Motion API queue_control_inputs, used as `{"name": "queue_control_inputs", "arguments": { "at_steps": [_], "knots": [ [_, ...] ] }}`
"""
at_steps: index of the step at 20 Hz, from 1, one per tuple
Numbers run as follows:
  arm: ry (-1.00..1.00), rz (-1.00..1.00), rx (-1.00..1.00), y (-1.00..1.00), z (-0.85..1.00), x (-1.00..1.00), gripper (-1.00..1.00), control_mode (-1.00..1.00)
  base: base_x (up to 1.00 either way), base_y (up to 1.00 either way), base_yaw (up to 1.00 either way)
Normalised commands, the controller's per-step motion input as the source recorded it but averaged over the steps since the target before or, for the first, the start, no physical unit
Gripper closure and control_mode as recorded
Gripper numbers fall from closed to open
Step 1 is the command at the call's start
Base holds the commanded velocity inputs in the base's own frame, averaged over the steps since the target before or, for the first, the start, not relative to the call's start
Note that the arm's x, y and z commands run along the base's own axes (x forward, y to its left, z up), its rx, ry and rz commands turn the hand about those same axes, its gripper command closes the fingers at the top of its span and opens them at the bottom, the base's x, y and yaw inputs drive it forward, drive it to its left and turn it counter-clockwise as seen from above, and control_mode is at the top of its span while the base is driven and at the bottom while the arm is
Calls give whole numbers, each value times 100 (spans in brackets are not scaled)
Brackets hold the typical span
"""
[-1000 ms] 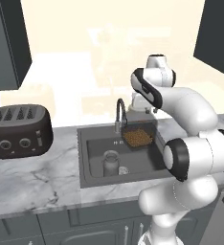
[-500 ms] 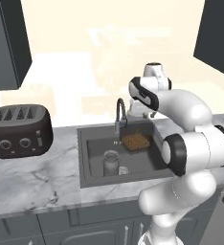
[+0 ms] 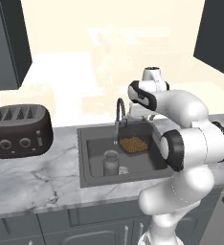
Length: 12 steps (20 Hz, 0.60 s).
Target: Pick the jar and bowl and place them in the sink. Then turn on the water.
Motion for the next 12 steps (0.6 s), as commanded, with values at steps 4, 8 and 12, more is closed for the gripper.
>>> {"name": "queue_control_inputs", "arguments": {
  "at_steps": [4,8,12],
  "knots": [
    [0,4,0,0,-13,0,100,-100,0,0,0],
    [0,5,0,0,-21,0,100,-100,0,0,0],
    [0,3,0,0,-16,0,100,-100,0,0,0]
  ]
}}
